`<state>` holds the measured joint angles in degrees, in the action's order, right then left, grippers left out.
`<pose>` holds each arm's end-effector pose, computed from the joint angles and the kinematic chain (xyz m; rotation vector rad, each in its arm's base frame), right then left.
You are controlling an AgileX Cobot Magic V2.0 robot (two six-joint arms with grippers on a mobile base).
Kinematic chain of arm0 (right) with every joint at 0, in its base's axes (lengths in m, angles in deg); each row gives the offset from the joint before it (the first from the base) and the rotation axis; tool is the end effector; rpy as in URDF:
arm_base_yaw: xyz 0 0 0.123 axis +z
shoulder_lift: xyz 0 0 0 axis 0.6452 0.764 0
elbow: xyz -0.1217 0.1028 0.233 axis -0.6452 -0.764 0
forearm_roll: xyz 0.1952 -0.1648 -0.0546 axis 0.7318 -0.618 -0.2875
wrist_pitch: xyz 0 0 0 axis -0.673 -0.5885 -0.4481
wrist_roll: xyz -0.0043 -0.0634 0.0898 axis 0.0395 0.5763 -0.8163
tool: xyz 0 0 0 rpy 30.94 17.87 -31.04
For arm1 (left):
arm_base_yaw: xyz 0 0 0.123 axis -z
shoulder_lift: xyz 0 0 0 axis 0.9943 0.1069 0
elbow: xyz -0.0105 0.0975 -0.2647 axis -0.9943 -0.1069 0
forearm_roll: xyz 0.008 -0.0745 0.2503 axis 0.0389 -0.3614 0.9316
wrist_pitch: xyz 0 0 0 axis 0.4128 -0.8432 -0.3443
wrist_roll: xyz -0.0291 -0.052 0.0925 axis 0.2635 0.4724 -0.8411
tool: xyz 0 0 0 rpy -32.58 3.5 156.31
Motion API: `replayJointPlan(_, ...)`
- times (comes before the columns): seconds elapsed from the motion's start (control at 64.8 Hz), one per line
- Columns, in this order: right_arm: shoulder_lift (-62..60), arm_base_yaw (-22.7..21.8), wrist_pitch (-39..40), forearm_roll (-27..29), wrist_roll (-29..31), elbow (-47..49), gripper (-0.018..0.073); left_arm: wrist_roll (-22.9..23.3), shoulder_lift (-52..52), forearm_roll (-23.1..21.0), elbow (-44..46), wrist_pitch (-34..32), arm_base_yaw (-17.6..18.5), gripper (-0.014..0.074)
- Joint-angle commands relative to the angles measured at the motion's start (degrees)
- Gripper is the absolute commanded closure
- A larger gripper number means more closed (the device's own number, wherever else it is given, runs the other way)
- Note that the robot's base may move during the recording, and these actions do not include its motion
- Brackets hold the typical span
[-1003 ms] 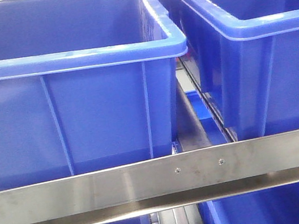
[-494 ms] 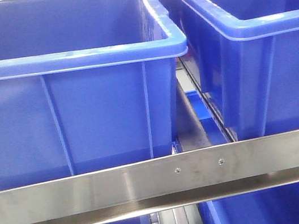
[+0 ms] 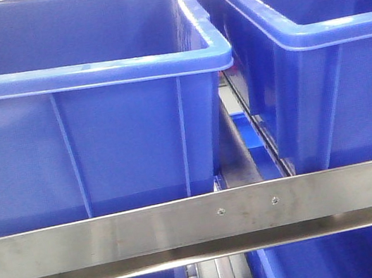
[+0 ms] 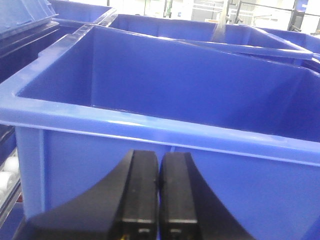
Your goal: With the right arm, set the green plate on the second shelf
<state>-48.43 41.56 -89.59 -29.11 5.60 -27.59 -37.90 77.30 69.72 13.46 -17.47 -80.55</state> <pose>0.0881 0.0020 0.1968 -0.0146 1.5840 0.0205 0.0876 -0.0052 0.2093 -0.0572 1.5183 -0.1542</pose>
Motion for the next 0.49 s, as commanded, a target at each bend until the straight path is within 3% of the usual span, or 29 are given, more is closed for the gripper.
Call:
replayJointPlan(0.0, -1.03, -0.34, 4.32, 0.17, -0.05, 0.97, 0.0510, 0.19, -1.04, -0.47, -2.34, -5.10, 0.37, 0.0466)
replayJointPlan(0.478, -1.03, -0.34, 4.32, 0.17, -0.05, 0.97, 0.0510, 0.19, -1.04, -0.47, -2.34, -5.10, 0.37, 0.0466)
